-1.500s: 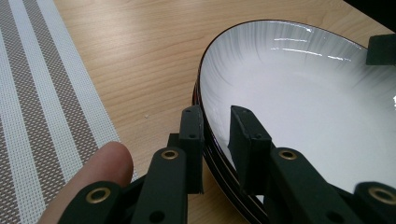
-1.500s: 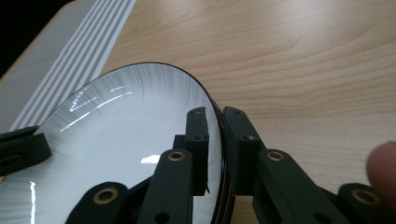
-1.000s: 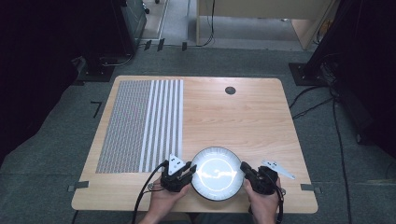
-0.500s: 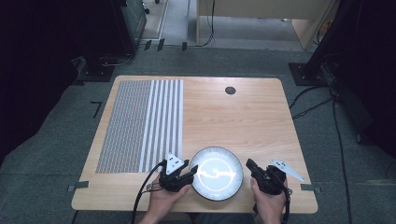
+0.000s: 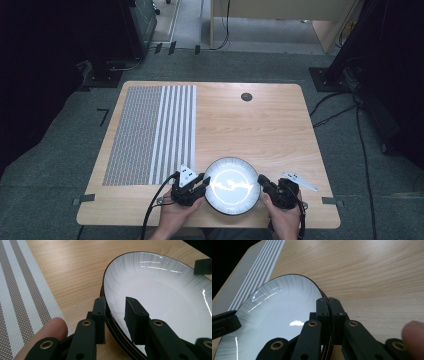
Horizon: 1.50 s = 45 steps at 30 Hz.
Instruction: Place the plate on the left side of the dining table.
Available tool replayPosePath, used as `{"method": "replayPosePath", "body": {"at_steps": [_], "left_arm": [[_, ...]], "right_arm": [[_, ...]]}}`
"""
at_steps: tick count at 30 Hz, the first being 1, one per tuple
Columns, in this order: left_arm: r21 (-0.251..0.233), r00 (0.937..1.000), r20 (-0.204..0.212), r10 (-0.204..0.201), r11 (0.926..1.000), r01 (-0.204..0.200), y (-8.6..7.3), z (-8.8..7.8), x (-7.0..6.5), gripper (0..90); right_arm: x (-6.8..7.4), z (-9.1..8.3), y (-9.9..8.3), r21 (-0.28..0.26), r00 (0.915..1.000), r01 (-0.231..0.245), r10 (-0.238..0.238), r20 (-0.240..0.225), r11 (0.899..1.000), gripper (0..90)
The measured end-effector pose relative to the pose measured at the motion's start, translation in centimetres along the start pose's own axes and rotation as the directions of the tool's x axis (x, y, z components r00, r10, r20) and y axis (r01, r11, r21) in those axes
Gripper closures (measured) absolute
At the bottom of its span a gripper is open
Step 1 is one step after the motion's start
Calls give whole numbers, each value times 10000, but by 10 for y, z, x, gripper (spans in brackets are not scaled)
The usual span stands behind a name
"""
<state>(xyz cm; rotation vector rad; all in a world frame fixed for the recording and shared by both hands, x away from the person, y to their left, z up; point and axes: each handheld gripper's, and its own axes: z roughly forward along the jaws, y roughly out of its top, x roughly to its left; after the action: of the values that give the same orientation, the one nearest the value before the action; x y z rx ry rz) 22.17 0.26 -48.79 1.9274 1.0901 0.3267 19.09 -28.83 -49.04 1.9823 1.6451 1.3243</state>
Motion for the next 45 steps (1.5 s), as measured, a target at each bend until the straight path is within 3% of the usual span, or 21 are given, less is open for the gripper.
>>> {"method": "replayPosePath", "body": {"at_steps": [5, 9, 11, 18, 20, 21, 23, 26, 30, 35, 38, 40, 42, 45], "left_arm": [[237, 9996, -243, 122, 9997, -116, -4, 4, -2, 723], [203, 9990, -403, 176, 9997, -168, -4, 5, -4, 730], [187, 9988, -441, 193, 9997, -185, -4, 5, -5, 731], [84, 9989, -465, 78, 9999, -75, -5, 5, -4, 739], [60, 9987, -505, 78, 10000, -75, -5, 5, -5, 739], [32, 9987, -515, 56, 10000, -55, -5, 5, -5, 739], [-18, 9983, -589, -6, 10000, 5, -6, 5, -6, 740], [-58, 9979, -643, -7, 10000, 3, -6, 5, -7, 739], [-18, 9985, -546, -3, 10000, 2, -6, 6, -5, 737], [-30, 9988, -485, 82, 10000, -84, -6, 6, -4, 736], [-29, 9994, -334, 112, 9999, -113, -6, 6, -4, 703], [-24, 9994, -333, 98, 9999, -99, -6, 6, -4, 691], [14, 9993, -352, 106, 9999, -106, -6, 7, -5, 688], [36, 9995, -276, 122, 9999, -121, -6, 6, -4, 685]], "right_arm": [[-5, -2, 3, 171, 9972, -568, 575, -470, 9982, 876], [-7, 0, 3, 365, 9934, -948, 969, -615, 9948, 850], [-6, 0, 2, 344, 9935, -930, 950, -620, 9951, 839], [2, 1, 1, 233, 9983, -503, 509, -281, 9985, 793], [9, 2, 0, 200, 9998, 89, -92, 148, 9998, 794], [9, 2, 0, 200, 9998, 89, -92, 148, 9998, 794], [17, 3, -2, 111, 9935, 772, -779, 835, 9970, 849], [18, 3, -2, 98, 9912, 762, -768, 1074, 9970, 877], [9, 2, 0, 27, 9991, -120, 119, 417, 9999, 888], [3, 1, 1, -11, 9976, -678, 678, 138, 9977, 894], [-2, -2, 4, -72, 9933, -1143, 1142, -183, 9934, 900], [-7, -8, 9, -183, 9828, -1612, 1588, -939, 9868, 900], [-4, -11, 12, -147, 9881, -1196, 1175, -996, 9927, 900], [0, -12, 10, -373, 9963, -784, 770, -374, 9962, 900]]}}
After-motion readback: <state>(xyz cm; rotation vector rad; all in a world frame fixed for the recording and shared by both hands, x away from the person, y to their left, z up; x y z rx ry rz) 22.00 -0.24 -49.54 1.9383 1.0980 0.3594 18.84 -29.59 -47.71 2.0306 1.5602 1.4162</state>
